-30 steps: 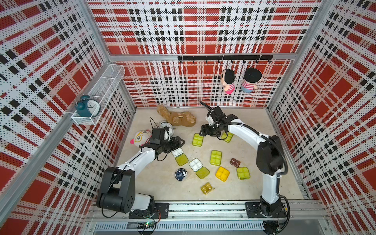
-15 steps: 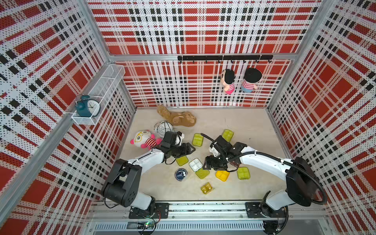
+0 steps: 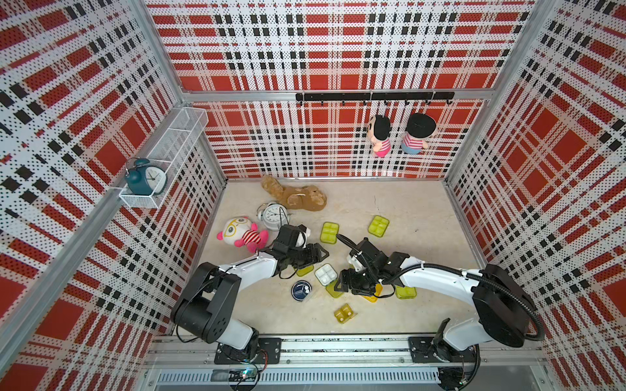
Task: Close pillboxes
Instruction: Close the lid on the pillbox.
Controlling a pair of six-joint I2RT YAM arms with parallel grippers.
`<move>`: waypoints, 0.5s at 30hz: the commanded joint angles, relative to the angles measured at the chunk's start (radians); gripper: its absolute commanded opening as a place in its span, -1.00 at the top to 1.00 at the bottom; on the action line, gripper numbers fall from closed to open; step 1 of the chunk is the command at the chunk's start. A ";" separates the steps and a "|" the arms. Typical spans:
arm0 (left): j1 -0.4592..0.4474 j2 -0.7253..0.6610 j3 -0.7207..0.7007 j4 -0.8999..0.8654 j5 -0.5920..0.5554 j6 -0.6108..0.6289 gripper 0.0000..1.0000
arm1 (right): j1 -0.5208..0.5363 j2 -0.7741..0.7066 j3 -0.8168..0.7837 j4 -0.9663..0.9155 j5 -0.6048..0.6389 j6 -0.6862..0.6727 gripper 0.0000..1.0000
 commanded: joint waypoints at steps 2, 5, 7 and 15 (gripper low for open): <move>-0.008 -0.016 -0.013 0.037 -0.017 -0.016 -0.44 | 0.007 0.041 0.011 0.067 -0.025 0.025 -0.57; -0.010 -0.015 -0.022 0.048 -0.016 -0.022 -0.43 | 0.007 0.053 0.015 0.075 -0.031 0.026 -0.57; -0.010 -0.014 -0.030 0.058 -0.016 -0.029 -0.42 | 0.007 0.054 0.017 0.078 -0.034 0.027 -0.57; -0.022 0.013 -0.040 0.098 -0.007 -0.049 -0.35 | 0.007 0.075 0.047 0.141 -0.065 0.037 -0.58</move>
